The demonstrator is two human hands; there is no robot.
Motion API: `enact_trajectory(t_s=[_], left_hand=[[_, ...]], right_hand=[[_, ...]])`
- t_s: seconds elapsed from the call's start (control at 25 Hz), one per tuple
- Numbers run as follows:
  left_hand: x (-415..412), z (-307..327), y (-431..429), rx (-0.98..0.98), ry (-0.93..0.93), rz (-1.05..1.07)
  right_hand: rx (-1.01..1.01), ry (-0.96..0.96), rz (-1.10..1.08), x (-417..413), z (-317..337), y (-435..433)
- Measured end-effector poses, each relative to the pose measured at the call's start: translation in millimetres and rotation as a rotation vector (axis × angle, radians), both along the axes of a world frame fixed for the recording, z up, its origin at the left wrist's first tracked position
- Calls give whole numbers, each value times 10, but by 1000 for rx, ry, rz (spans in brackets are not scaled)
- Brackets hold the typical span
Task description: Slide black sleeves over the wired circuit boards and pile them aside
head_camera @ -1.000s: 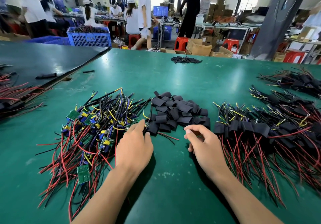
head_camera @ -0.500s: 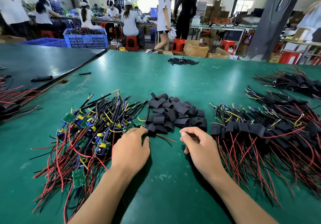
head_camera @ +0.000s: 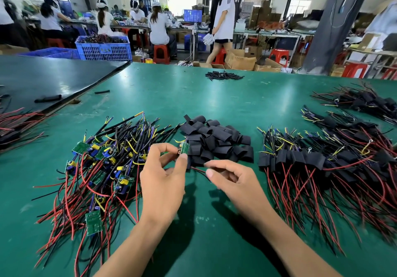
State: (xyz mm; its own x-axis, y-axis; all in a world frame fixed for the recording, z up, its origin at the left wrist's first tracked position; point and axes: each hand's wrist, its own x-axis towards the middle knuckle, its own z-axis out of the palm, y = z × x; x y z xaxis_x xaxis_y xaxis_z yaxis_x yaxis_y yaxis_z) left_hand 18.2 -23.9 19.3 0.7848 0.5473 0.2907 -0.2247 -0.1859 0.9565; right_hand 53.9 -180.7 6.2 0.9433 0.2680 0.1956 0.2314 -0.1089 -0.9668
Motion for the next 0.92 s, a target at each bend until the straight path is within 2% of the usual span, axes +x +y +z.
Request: enact_trajectory(t_s=[0.12,0.28,0.4,0.52,0.6,0.72,0.84,0.92], left_hand=[[-62,20,-122,10,8,-126],[-115,-10,-190,220,103,-247],[-123,-12,-185,317,64,-300],[-92,-42,-165,246,69,-282],[-62,-44,-142,118,96,-265],[-28,-2,-87,-163,160,-509],[-23,-2,-86,-228,176,-723],[-16,-24,-90,-272,144,-719]], right_hand=[[146,32,116,-57,48,75],[262,36,-3,14,31,48],[339,104,-23,48,22,42],[586,335,2,96,44,52],[653,430,37,117,73,16],[618,487,195,93,100,-26],[573,511,310,91,63,-67],[480,490,324,115,33,-96]])
